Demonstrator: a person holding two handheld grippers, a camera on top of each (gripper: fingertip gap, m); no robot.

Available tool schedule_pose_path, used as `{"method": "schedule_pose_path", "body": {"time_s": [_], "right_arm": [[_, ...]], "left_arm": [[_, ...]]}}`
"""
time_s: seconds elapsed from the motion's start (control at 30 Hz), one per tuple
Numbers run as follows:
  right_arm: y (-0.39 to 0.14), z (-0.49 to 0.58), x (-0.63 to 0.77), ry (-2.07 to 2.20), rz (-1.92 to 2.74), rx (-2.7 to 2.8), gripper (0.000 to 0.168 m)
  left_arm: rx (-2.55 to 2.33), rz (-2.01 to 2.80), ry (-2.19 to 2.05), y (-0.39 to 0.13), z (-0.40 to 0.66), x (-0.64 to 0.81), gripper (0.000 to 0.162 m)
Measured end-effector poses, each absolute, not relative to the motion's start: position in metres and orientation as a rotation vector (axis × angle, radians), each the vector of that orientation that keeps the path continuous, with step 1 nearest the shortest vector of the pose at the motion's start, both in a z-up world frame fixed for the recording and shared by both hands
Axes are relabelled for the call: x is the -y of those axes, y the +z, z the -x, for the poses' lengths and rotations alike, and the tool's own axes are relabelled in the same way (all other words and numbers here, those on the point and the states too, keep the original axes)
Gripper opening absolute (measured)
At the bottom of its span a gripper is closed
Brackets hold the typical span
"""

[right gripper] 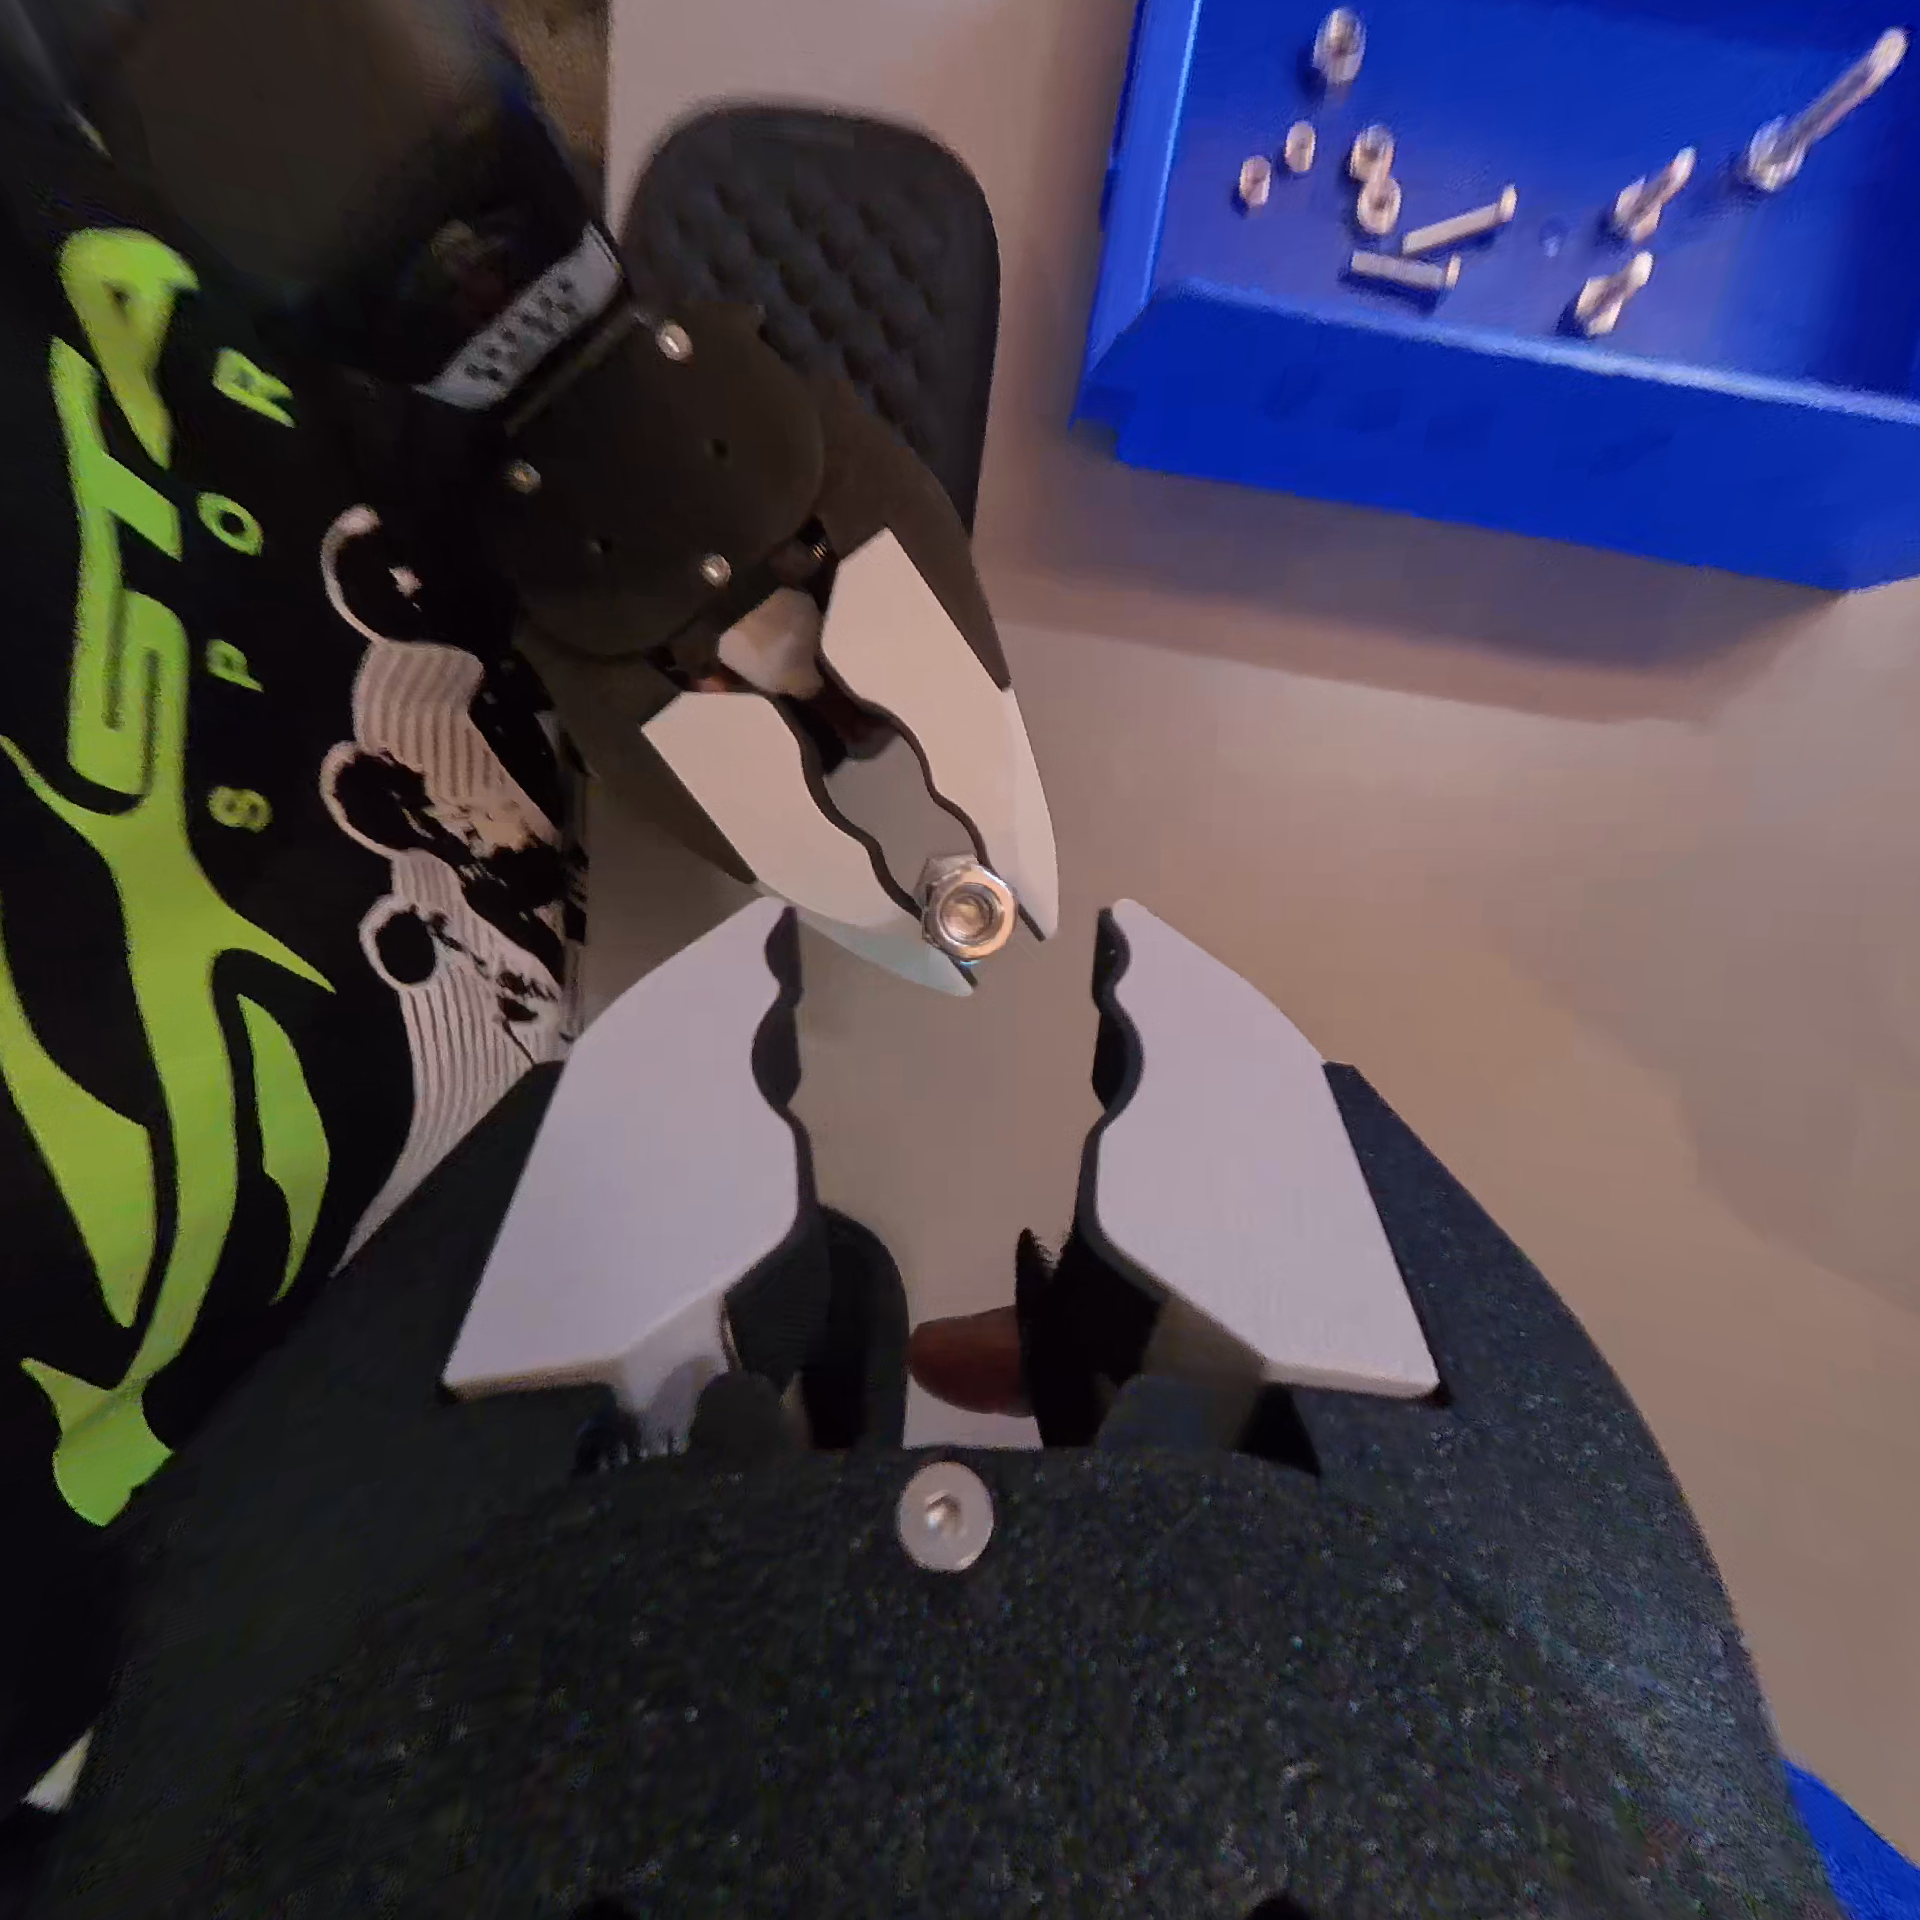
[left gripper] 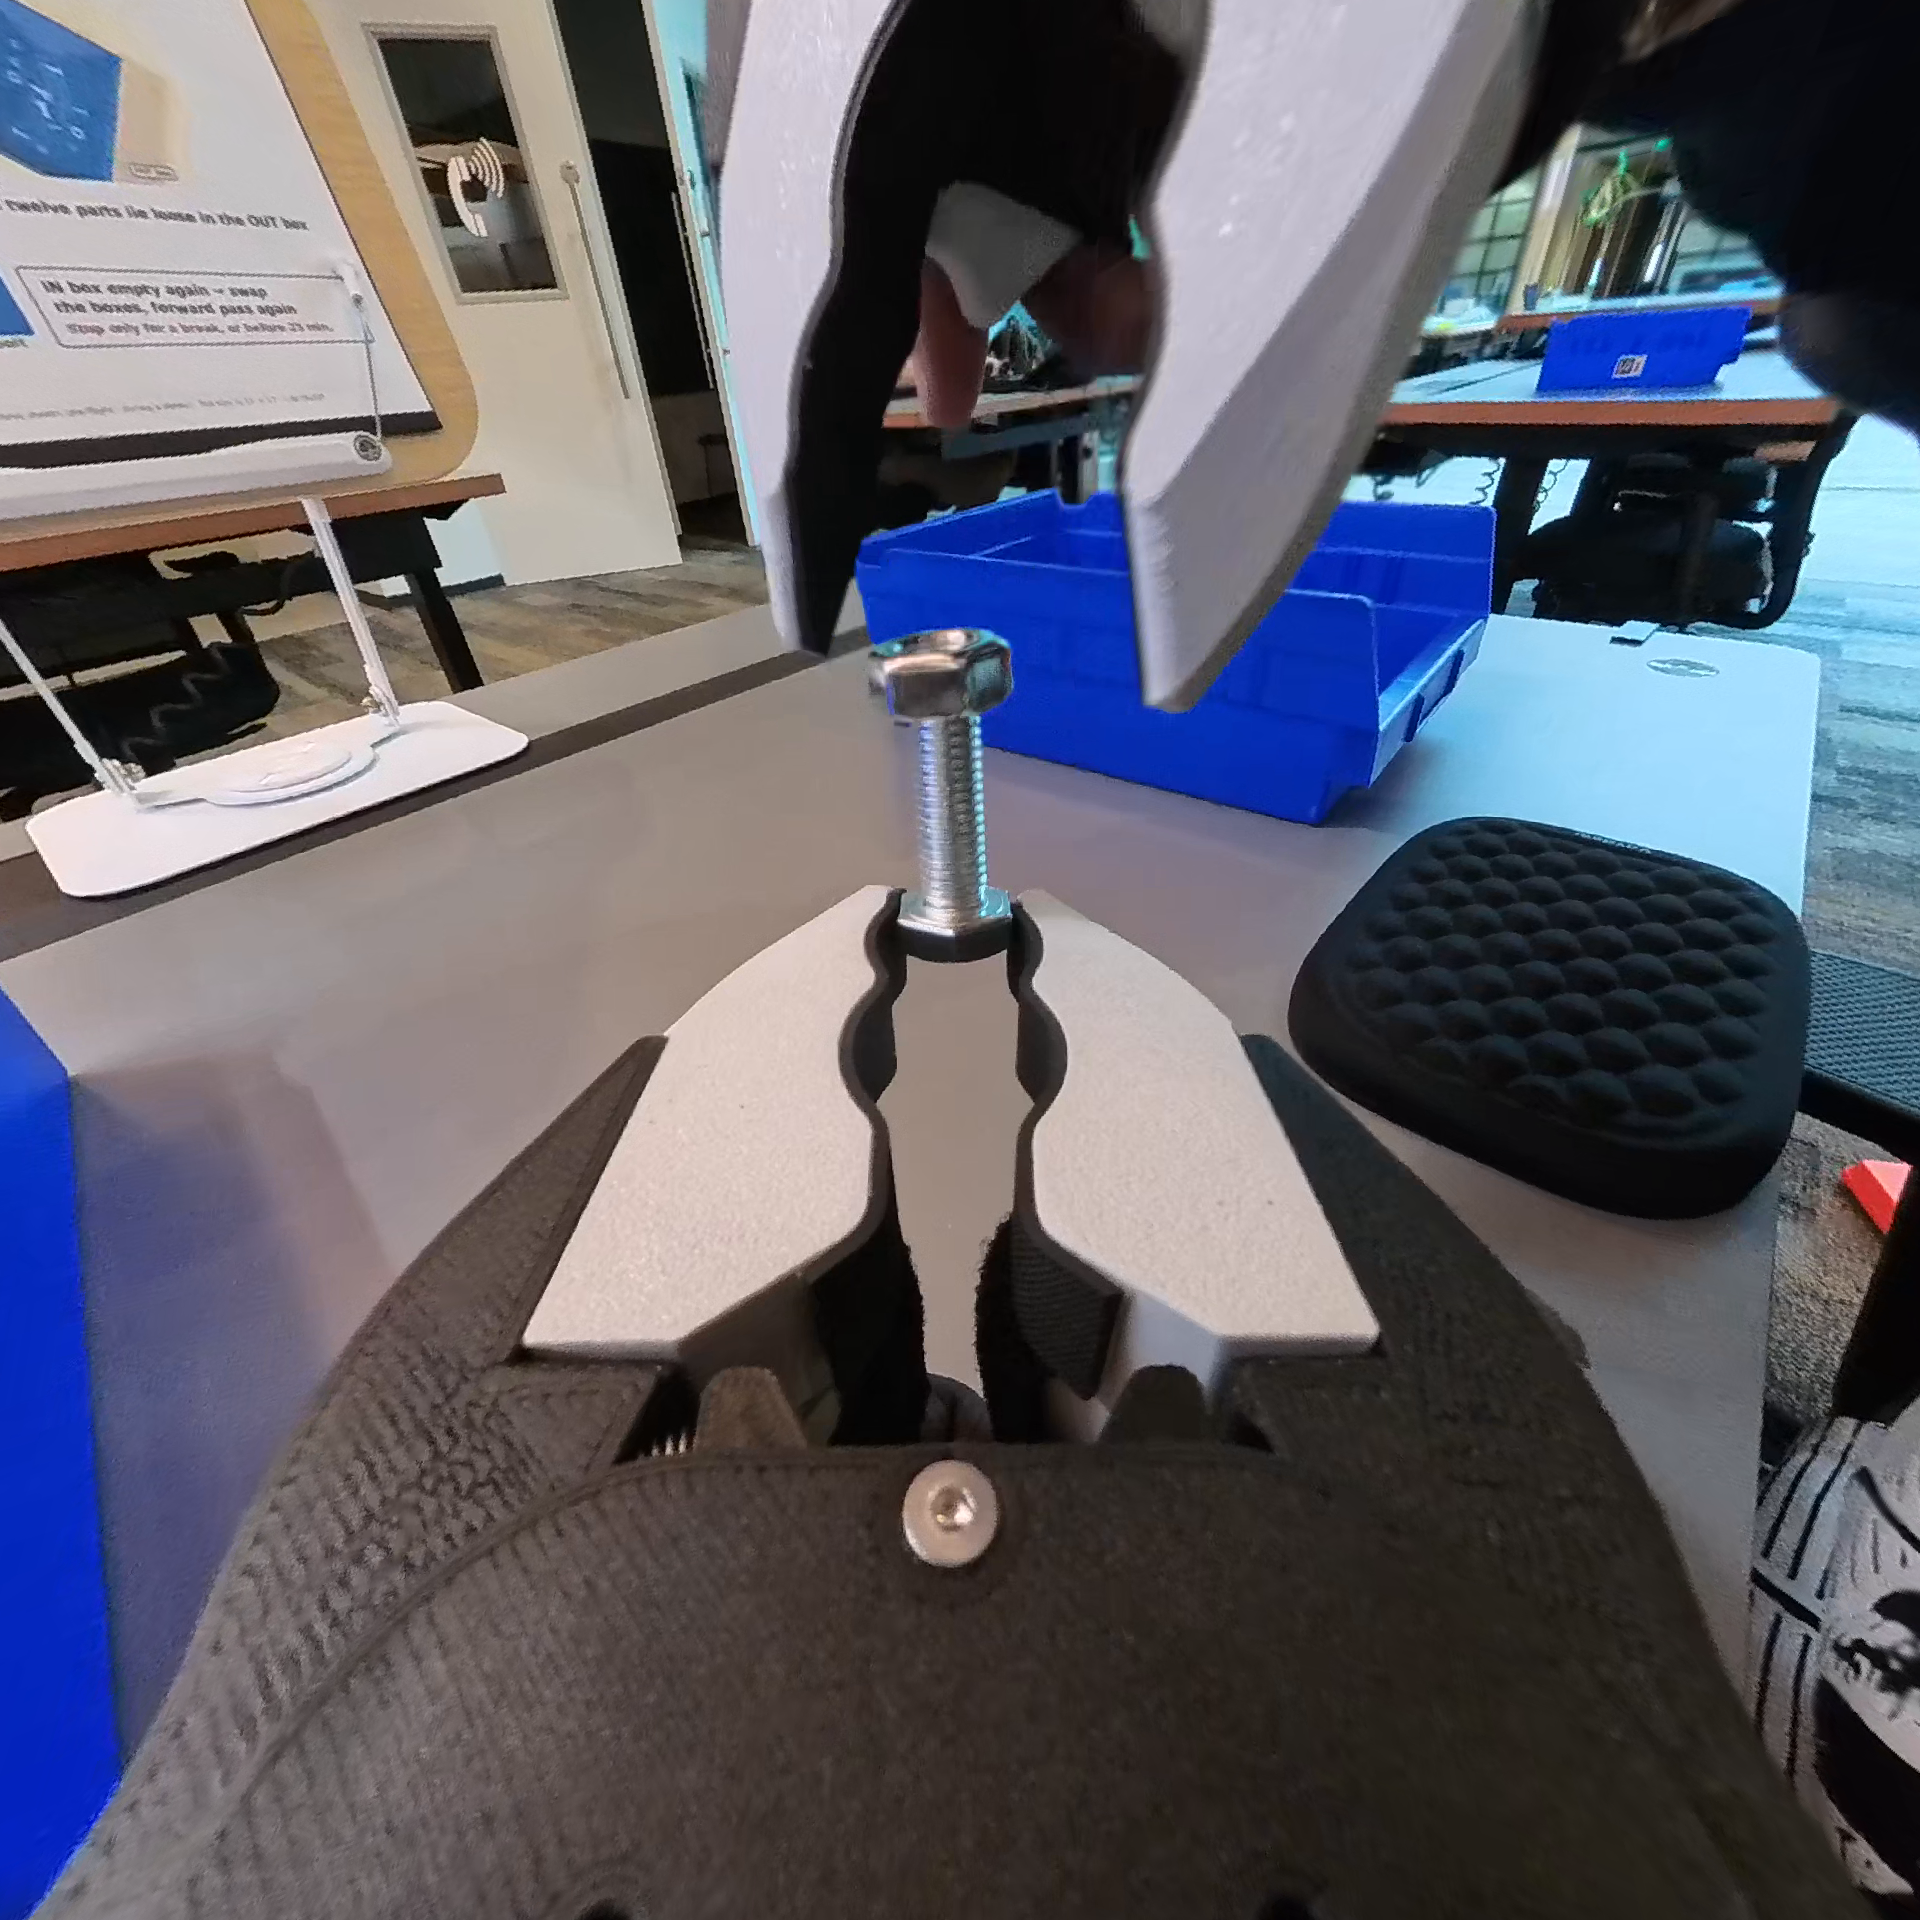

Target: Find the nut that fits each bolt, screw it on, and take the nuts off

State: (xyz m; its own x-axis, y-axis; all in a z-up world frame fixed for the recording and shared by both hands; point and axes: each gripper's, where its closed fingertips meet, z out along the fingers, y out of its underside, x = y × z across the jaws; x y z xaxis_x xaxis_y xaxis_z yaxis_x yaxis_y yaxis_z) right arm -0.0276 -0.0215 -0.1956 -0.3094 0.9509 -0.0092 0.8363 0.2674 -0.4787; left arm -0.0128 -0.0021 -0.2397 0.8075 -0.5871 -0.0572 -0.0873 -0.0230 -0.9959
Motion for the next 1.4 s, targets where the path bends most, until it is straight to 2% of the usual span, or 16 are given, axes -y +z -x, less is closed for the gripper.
{"method": "schedule_pose_path", "body": {"time_s": [0.13,0.23,0.43,0.57,0.93,1.1,1.4], "right_arm": [[-0.185,0.031,0.032,0.941,1.555,2.036,0.067],[-0.182,0.035,0.033,1.182,1.484,1.766,0.067],[-0.184,0.034,0.024,1.359,1.378,1.336,0.058],[-0.185,0.031,0.029,1.364,1.344,1.267,0.052],[-0.188,0.027,0.031,1.339,1.349,1.253,0.048],[-0.186,0.028,0.028,1.322,1.338,1.242,0.052],[-0.185,0.025,0.030,1.320,1.323,1.237,0.044]], "left_arm": [[-0.549,1.543,-0.465,-0.237,0.013,0.004,0.019],[-0.552,1.542,-0.474,-0.236,0.013,0.004,0.019],[-0.556,1.547,-0.466,-0.238,0.012,0.004,0.019],[-0.551,1.552,-0.460,-0.238,0.013,0.003,0.019],[-0.546,1.559,-0.454,-0.239,0.014,0.002,0.019],[-0.546,1.559,-0.456,-0.239,0.014,0.002,0.019],[-0.539,1.563,-0.455,-0.239,0.014,0.002,0.019]]}}
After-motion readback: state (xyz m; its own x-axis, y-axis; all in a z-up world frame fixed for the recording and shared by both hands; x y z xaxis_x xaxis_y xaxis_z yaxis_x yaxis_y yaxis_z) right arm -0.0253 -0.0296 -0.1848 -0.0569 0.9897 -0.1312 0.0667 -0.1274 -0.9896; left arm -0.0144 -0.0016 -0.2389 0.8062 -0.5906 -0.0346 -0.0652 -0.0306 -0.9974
